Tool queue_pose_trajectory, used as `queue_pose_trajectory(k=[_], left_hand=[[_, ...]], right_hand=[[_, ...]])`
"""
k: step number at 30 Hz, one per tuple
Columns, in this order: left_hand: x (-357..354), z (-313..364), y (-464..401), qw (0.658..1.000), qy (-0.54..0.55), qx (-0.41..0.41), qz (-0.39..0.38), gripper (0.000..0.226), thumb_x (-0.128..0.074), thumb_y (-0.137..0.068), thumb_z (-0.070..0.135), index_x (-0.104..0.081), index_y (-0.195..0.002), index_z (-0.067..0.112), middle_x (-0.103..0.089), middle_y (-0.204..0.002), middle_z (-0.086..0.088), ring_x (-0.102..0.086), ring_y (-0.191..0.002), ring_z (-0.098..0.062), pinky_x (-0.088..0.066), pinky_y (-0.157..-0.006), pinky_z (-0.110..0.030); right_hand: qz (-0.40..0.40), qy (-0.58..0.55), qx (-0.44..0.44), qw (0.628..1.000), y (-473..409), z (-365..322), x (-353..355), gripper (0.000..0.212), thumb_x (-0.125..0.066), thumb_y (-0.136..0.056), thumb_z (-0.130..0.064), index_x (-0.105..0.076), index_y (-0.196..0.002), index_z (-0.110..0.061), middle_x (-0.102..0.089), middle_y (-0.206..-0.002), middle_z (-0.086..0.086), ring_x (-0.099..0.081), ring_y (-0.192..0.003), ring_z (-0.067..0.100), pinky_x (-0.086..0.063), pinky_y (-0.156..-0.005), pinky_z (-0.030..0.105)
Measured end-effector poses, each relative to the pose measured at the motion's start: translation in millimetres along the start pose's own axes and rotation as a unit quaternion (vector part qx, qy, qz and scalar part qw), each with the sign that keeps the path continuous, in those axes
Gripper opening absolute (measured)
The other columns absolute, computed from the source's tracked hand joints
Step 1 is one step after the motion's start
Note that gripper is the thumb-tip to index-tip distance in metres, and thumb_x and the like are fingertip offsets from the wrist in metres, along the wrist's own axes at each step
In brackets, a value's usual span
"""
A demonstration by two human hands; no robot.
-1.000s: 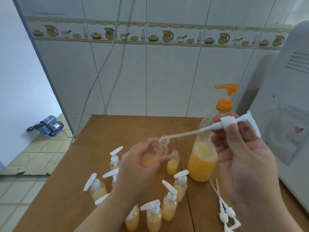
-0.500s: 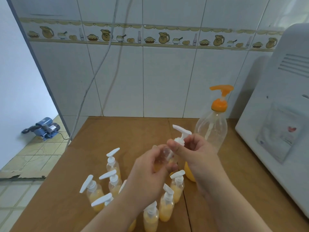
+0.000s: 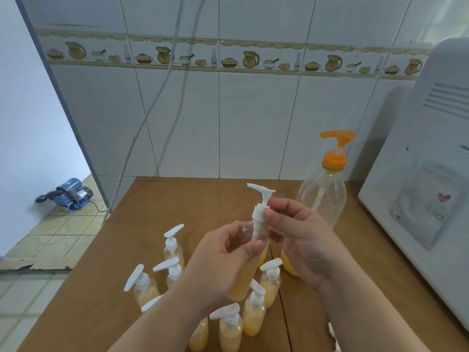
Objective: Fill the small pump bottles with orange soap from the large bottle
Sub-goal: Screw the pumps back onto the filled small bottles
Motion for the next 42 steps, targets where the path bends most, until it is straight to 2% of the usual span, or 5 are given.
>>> queue_pose_trajectory(k=[2,6,9,26,42], left_hand=[[-0.6,0.6,0.6,1.0,-0.008,-0.001,0.01,0.017,-0.067,-0.085,0.017,-0.07,-0.093,0.032,-0.073,-0.088,0.005,-0.067,-0.086,-0.011,-0.053,-0.084,-0.029],[0.1,2.5,0.2,1.0,-0.004,0.001,0.019,0.015,-0.066,-0.086,0.019,-0.071,-0.095,0.03,-0.073,-0.085,0.007,-0.066,-0.082,-0.009,-0.052,-0.081,-0.026],[2.5,5.2,0.3,1.0,-0.017,-0.009,0.025,0.017,-0.067,-0.085,0.018,-0.069,-0.095,0.032,-0.072,-0.083,0.013,-0.066,-0.078,0.0,-0.051,-0.078,-0.023],[0.6,8.3,-1.7,0.996,-0.071,-0.049,0.038,0.025,-0.068,-0.085,0.021,-0.06,-0.096,0.041,-0.068,-0.087,0.025,-0.062,-0.083,0.007,-0.046,-0.072,-0.005],[1.6,1.7,-3.2,0.99,-0.125,-0.044,0.043,0.03,-0.069,-0.083,0.026,-0.051,-0.091,0.048,-0.066,-0.083,0.028,-0.054,-0.088,0.02,-0.039,-0.07,0.003]], right_hand=[[0.003,0.004,0.017,1.0,0.6,-0.5,-2.2,0.021,-0.078,-0.057,-0.015,-0.061,-0.069,-0.013,-0.065,-0.072,0.005,-0.061,-0.066,0.016,-0.051,-0.061,0.025],[-0.022,-0.06,-0.008,0.998,-0.5,2.8,-1.9,0.006,-0.062,-0.081,-0.012,-0.058,-0.077,-0.013,-0.071,-0.102,0.013,-0.064,-0.092,0.027,-0.045,-0.091,0.046],[-0.022,-0.065,-0.007,0.998,-3.4,7.9,-1.4,0.038,-0.083,-0.063,-0.015,-0.053,-0.086,-0.011,-0.067,-0.095,0.012,-0.063,-0.085,0.027,-0.041,-0.091,0.048],[0.037,0.019,0.054,0.998,1.6,-7.2,-0.3,0.05,-0.073,-0.063,-0.015,-0.059,-0.111,-0.011,-0.063,-0.079,0.006,-0.066,-0.074,0.014,-0.052,-0.062,0.018],[-0.009,0.111,0.054,0.992,4.2,-13.2,4.7,0.039,-0.071,-0.064,-0.012,-0.069,-0.103,-0.012,-0.073,-0.091,0.004,-0.069,-0.086,0.012,-0.051,-0.068,0.015]])
Point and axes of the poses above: each hand's wrist, its own y-axis away from the middle knuckle, its own x-axis out of the back of the hand, z = x × y, the point moved 5 cm from there along -y, towards the middle knuckle
